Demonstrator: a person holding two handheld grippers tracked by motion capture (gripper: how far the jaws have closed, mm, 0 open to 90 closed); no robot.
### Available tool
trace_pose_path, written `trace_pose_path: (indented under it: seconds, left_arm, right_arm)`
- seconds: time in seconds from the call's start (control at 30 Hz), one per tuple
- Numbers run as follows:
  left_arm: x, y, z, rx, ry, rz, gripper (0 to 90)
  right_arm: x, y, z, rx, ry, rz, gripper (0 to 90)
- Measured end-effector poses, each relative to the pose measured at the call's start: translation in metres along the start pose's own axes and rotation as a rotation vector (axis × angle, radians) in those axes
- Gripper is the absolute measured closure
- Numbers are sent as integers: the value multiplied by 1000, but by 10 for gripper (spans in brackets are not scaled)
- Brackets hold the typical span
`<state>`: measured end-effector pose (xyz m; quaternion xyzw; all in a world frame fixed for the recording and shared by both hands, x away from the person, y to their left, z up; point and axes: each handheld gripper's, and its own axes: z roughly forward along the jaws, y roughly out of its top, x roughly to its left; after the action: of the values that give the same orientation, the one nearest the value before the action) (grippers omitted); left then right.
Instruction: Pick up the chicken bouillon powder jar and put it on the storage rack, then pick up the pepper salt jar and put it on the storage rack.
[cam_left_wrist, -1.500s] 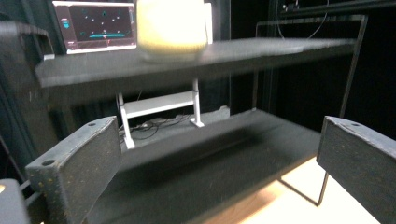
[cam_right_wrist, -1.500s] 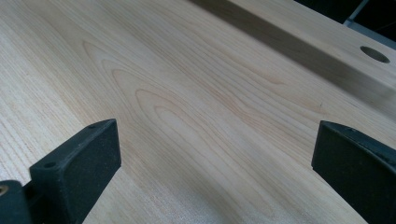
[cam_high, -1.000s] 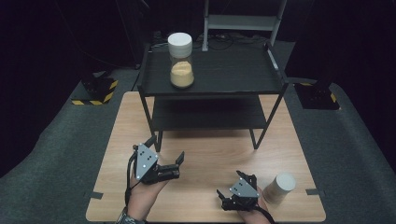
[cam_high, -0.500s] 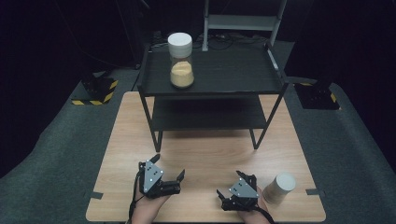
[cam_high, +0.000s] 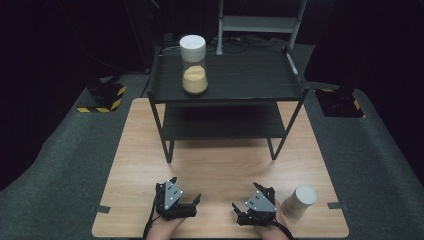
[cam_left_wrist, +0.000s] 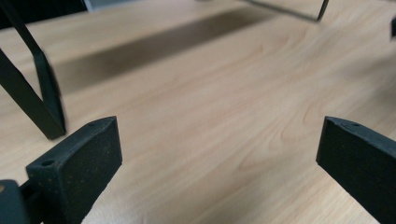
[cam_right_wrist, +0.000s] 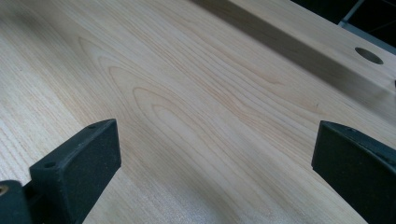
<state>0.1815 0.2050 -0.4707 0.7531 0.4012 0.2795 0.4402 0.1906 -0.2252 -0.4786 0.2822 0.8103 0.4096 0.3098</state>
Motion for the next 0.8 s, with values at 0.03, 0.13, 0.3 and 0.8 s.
trace_pose_path:
  seconds: [0.03, 0.13, 0.3, 0.8]
  left_arm:
    - [0, 0, 1, 9, -3, 10, 3]
    - [-2, 0, 7, 46, 4, 64, 3]
    - [-3, 3, 11, 78, 9, 99, 3]
    - [-12, 7, 13, 107, 23, 156, 9]
  right_arm:
    - [0, 0, 0, -1, -1, 2, 6]
    - [0, -1, 0, -4, -1, 4, 6]
    - [1, -1, 0, -7, -4, 3, 6]
    - [-4, -8, -3, -43, 13, 29, 1]
